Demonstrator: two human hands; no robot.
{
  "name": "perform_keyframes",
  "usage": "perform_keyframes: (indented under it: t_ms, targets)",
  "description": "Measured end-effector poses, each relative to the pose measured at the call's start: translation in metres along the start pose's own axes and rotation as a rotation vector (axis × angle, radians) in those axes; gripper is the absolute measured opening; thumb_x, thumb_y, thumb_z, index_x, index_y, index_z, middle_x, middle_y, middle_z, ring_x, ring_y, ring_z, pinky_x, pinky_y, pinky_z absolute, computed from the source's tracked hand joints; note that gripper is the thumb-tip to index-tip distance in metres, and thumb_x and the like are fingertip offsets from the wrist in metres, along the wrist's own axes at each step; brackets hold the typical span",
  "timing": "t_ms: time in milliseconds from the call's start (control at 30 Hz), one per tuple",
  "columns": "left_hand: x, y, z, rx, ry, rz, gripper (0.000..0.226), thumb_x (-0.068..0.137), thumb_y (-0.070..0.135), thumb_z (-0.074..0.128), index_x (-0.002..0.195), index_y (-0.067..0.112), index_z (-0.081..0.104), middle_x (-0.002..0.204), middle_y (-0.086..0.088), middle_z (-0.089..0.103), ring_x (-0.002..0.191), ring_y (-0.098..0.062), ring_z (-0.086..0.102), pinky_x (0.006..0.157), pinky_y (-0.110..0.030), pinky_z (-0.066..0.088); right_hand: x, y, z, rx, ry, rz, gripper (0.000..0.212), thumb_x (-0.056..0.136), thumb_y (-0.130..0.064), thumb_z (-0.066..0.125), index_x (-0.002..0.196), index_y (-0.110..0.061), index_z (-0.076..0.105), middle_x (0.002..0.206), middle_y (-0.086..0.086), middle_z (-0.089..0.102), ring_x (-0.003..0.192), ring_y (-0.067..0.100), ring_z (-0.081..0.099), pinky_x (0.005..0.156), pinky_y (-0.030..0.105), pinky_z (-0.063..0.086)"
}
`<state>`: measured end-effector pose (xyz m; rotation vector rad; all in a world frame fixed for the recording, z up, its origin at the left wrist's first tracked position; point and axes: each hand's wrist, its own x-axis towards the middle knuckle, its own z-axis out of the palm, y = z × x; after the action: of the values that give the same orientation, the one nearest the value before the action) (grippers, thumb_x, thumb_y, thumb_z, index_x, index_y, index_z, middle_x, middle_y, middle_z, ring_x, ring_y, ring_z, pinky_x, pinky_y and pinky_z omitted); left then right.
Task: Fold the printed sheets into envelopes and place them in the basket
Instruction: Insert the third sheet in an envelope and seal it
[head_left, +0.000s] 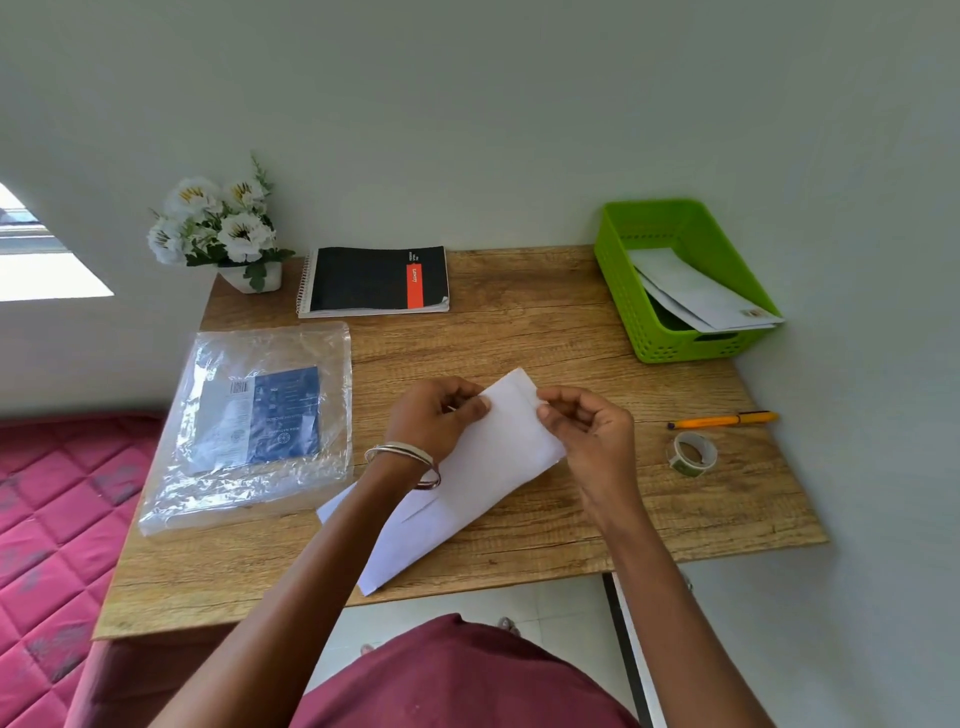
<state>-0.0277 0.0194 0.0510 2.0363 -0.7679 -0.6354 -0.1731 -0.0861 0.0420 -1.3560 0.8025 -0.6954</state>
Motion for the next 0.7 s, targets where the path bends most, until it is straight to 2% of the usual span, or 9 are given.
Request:
perform_keyframes:
  t_ms: [167, 267, 433, 567, 633, 700]
  targets:
    - [0.005, 0.028, 0.005, -0.086, 0.05, 0.014, 0.017, 0.08, 0.035, 0.068, 0.09, 0.022, 0.07, 0.084, 0.004, 0.069, 0.075, -0.012, 0.065, 0.067, -0.03, 0.055, 0.005, -0.016, 0.007, -0.045, -0.027, -0.019, 0.038, 0.074, -0.009, 0.079, 0.107, -0.016, 0.062, 0.079, 0.01, 0.073, 0.075, 0.021, 0.07, 0.065, 0.033, 0.057]
    - [0.008, 0.039, 0.006, -0.163, 0.11, -0.027, 0.013, 0.078, 0.032, 0.072, 0.081, 0.019, 0.07, 0.079, 0.003, 0.069, 0.07, -0.01, 0.063, 0.06, -0.023, 0.051, 0.005, -0.025, 0.007, -0.036, -0.063, -0.003, 0.039, 0.074, -0.01, 0.079, 0.107, -0.019, 0.061, 0.077, 0.012, 0.073, 0.076, 0.025, 0.071, 0.064, 0.033, 0.058]
    - [0.009, 0.044, -0.003, -0.245, 0.18, -0.074, 0.008, 0.079, 0.03, 0.071, 0.074, 0.024, 0.069, 0.077, 0.007, 0.068, 0.07, -0.012, 0.063, 0.062, -0.026, 0.051, 0.003, -0.03, 0.001, 0.045, -0.091, 0.069, 0.035, 0.075, -0.005, 0.076, 0.107, -0.009, 0.062, 0.076, 0.013, 0.074, 0.074, 0.024, 0.071, 0.064, 0.039, 0.058]
    - [0.009, 0.044, -0.003, -0.284, 0.185, -0.069, 0.009, 0.083, 0.029, 0.067, 0.081, 0.02, 0.069, 0.079, 0.006, 0.067, 0.071, -0.011, 0.062, 0.061, -0.024, 0.049, 0.003, -0.038, 0.005, 0.051, -0.074, 0.019, 0.038, 0.076, -0.007, 0.076, 0.11, -0.01, 0.06, 0.071, 0.01, 0.073, 0.072, 0.021, 0.071, 0.061, 0.037, 0.058]
    - [0.011, 0.045, -0.006, -0.347, 0.236, -0.053, 0.012, 0.085, 0.027, 0.065, 0.084, 0.016, 0.069, 0.08, 0.003, 0.067, 0.073, -0.013, 0.061, 0.065, -0.027, 0.051, 0.005, -0.041, 0.006, 0.16, -0.067, 0.041, 0.048, 0.074, -0.013, 0.076, 0.117, -0.009, 0.056, 0.076, 0.01, 0.074, 0.075, 0.02, 0.07, 0.059, 0.035, 0.057]
    - [0.014, 0.048, -0.012, -0.47, 0.314, -0.037, 0.011, 0.087, 0.022, 0.063, 0.088, 0.013, 0.068, 0.078, 0.004, 0.066, 0.071, -0.011, 0.06, 0.066, -0.026, 0.05, 0.005, -0.04, 0.002, 0.271, -0.152, 0.117, 0.069, 0.065, -0.025, 0.08, 0.125, -0.014, 0.049, 0.094, 0.014, 0.073, 0.082, 0.022, 0.07, 0.061, 0.036, 0.057]
